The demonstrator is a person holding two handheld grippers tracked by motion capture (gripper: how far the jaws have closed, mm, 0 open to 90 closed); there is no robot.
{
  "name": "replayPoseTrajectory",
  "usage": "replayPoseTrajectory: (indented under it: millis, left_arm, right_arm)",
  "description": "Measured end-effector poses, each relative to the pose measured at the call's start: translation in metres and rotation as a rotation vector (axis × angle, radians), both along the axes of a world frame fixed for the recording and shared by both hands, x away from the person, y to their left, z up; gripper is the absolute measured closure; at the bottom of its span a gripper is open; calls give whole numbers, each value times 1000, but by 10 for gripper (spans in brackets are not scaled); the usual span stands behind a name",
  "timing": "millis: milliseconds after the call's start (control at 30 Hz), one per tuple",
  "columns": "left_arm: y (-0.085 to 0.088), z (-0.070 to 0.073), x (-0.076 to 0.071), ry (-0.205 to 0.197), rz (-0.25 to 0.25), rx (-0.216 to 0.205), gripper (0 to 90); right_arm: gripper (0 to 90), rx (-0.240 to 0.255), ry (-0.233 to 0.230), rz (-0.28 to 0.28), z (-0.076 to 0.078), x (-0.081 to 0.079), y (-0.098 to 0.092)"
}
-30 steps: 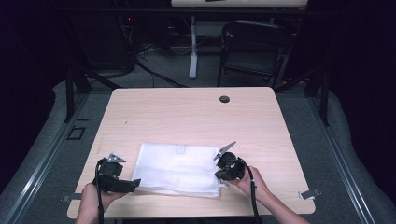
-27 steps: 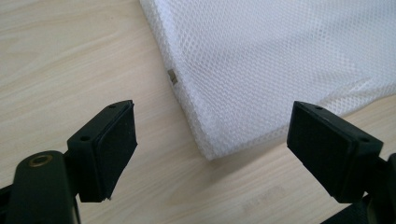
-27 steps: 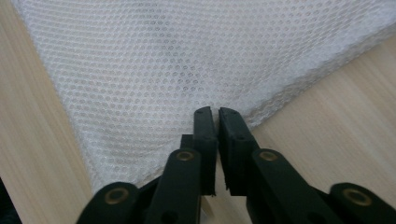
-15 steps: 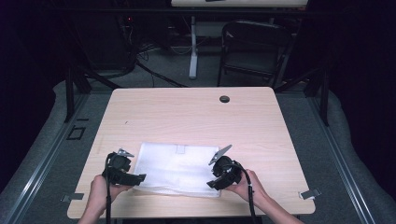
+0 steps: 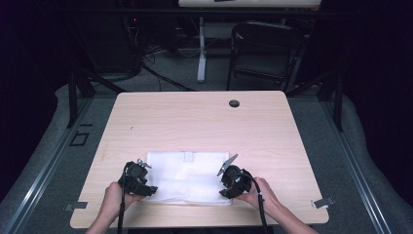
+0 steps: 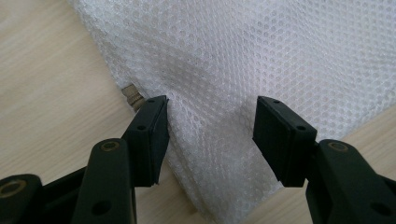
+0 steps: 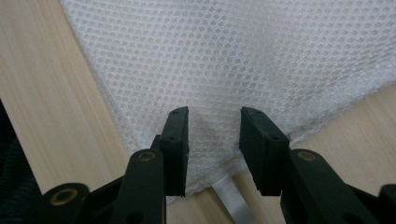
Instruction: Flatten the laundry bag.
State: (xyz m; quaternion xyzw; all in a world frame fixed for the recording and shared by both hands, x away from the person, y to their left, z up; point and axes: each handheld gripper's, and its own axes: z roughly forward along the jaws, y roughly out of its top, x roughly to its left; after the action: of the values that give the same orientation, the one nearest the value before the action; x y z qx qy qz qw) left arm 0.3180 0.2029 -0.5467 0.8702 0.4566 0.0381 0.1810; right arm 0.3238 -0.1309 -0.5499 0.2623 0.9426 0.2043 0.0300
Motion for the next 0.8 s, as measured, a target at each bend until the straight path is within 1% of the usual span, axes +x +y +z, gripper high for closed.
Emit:
replayPoseTrajectory:
  millis: [33, 100, 133, 167, 200, 233, 267, 333, 367, 400, 433, 467, 500, 600, 633, 667, 733, 800]
  left_arm:
    - [-2, -1, -1, -3, -14, 7, 459]
    - [-7, -1, -4, -3, -21, 14, 461]
    - [-9, -2, -5, -8, -34, 21, 460]
    - [-11, -2, -6, -2, -39, 20, 457]
    - [-13, -2, -7, -3, -42, 21, 447]
    - [-14, -2, -7, -5, -46, 23, 437]
    - [-16, -2, -8, -6, -47, 23, 425]
    - [-16, -2, -7, -4, -51, 21, 401]
    - [-15, -2, -7, -4, -50, 16, 402]
    - [-14, -2, -7, 0, -50, 14, 402]
    - [-14, -2, -7, 0, -50, 14, 400]
    - [-13, -2, -7, -1, -52, 8, 400]
    - [-13, -2, -7, 0, -52, 8, 400]
    - [-12, -2, -7, 1, -52, 7, 398]
    - [-12, -2, -7, 1, -50, 6, 397]
    - [-12, -2, -7, 1, -51, 5, 397]
    - [-12, -2, -7, 3, -50, 2, 398]
    - [-12, -2, -7, 2, -51, 2, 396]
  right_arm:
    - [626, 0, -1, 2, 0, 1, -2]
    - [625, -3, -3, -4, 0, 3, -6]
    - [624, -5, -1, -6, 0, 3, -7]
    - [614, -4, 0, -10, 0, 4, -9]
    - [596, -4, 2, -9, 0, 5, -10]
    - [553, -3, 0, -8, 1, 5, -11]
    - [530, 7, 2, -9, 2, 5, -12]
    - [503, 20, -21, 5, 6, 3, -13]
    - [503, 39, -28, 20, 9, 1, -13]
    - [504, 59, -24, 40, 12, -2, -13]
    - [503, 64, -23, 49, 12, -4, -11]
    - [505, 57, -30, 73, 13, -6, -9]
    - [501, 65, -26, 82, 12, -9, -7]
    - [485, 47, -21, 108, 9, -11, -2]
    - [485, 37, -14, 113, 7, -12, 0]
    - [492, 24, -19, 120, 6, -12, 1]
    - [496, 8, -8, 128, 1, -13, 4]
    - [523, -32, -22, 130, -3, -14, 7]
